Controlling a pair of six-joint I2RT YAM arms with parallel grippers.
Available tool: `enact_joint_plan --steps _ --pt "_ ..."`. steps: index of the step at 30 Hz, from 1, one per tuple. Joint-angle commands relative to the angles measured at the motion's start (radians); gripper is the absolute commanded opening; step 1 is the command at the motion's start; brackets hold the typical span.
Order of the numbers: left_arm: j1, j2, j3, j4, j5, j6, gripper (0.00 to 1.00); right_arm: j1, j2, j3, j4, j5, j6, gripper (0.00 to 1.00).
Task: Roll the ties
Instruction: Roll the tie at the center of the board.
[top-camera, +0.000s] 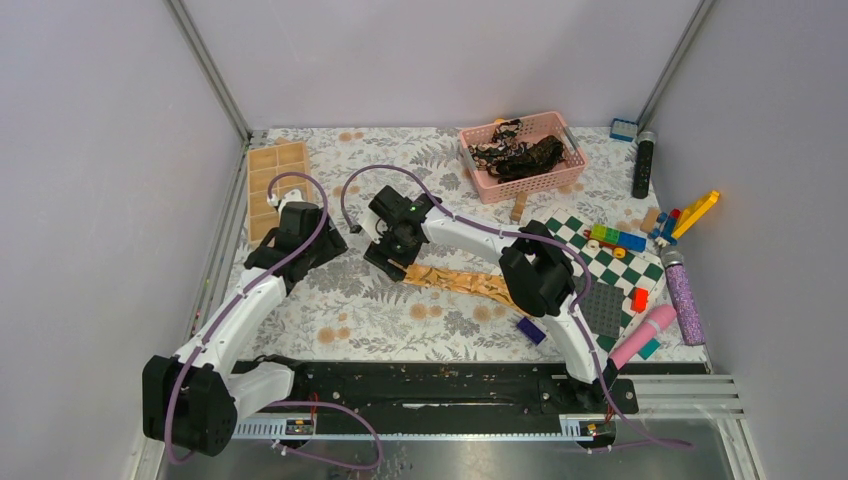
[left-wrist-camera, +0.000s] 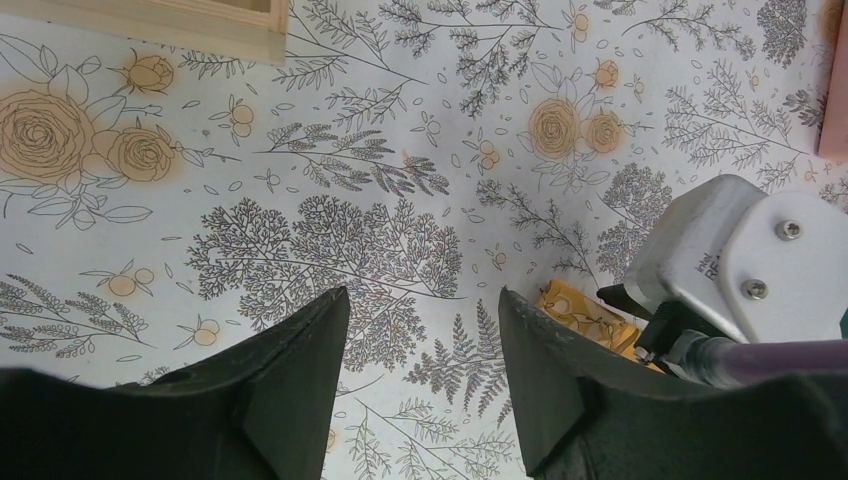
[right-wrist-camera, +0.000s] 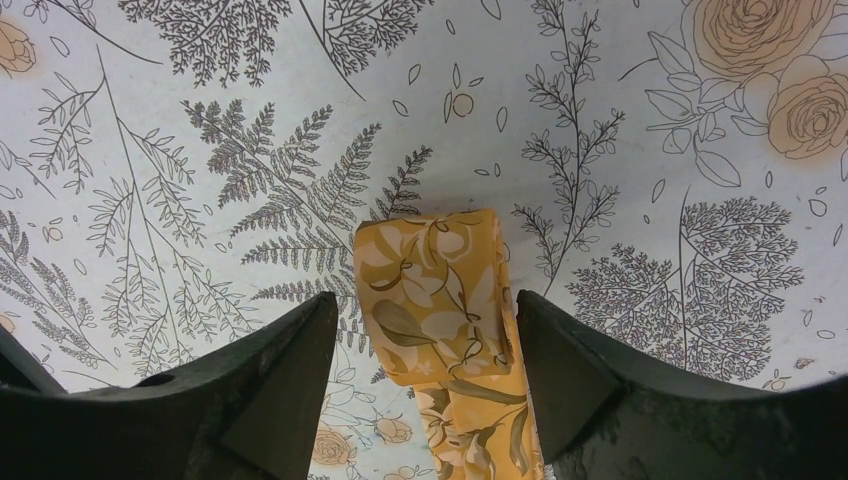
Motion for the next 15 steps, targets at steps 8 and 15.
enact_joint_plan --steps 8,15 --pt "0.012 -0.016 -0.007 0.042 -0.005 -0.006 0.59 -0.005 -0.005 0.000 0.011 -0.003 -0.012 0.61" --pt "0.016 -0.016 -0.008 0.044 -0.001 -0.004 0.59 -0.004 -0.001 -0.005 0.010 -0.007 -0.012 0.53"
